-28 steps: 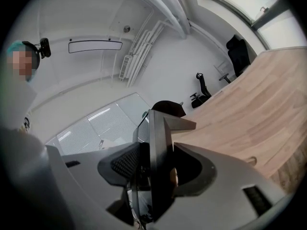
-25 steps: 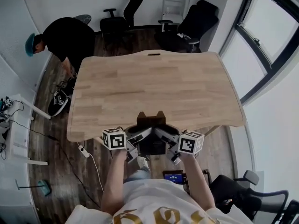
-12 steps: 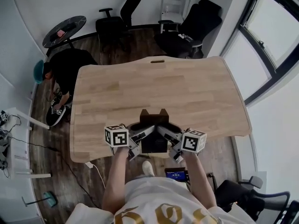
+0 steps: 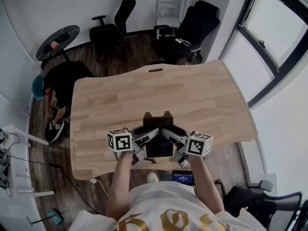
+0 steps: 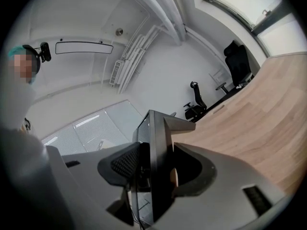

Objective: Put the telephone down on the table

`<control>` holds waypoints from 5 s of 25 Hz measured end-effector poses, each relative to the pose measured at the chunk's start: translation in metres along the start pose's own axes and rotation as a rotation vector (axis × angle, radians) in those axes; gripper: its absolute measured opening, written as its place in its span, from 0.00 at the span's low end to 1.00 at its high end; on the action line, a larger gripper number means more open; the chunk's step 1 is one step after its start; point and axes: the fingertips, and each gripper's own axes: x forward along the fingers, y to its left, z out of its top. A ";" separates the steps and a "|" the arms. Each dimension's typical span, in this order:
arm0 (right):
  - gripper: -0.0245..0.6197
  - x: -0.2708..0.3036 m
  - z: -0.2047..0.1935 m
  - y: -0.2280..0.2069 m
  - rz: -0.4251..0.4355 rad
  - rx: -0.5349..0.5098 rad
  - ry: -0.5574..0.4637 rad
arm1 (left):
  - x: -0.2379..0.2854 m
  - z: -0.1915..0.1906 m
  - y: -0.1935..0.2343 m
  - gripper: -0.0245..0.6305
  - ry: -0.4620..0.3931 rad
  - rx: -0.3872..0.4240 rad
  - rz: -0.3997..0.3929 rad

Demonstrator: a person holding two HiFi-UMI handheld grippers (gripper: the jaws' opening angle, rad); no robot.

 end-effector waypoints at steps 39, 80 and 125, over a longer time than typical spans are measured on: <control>0.35 0.051 0.004 -0.118 -0.036 0.131 0.120 | 0.059 0.010 0.112 0.36 0.039 -0.127 0.049; 0.35 0.085 -0.040 -0.204 -0.070 0.280 0.271 | 0.081 -0.023 0.206 0.36 0.078 -0.278 0.097; 0.36 0.072 -0.053 -0.226 -0.176 0.231 0.288 | 0.058 -0.024 0.238 0.48 -0.005 -0.318 0.275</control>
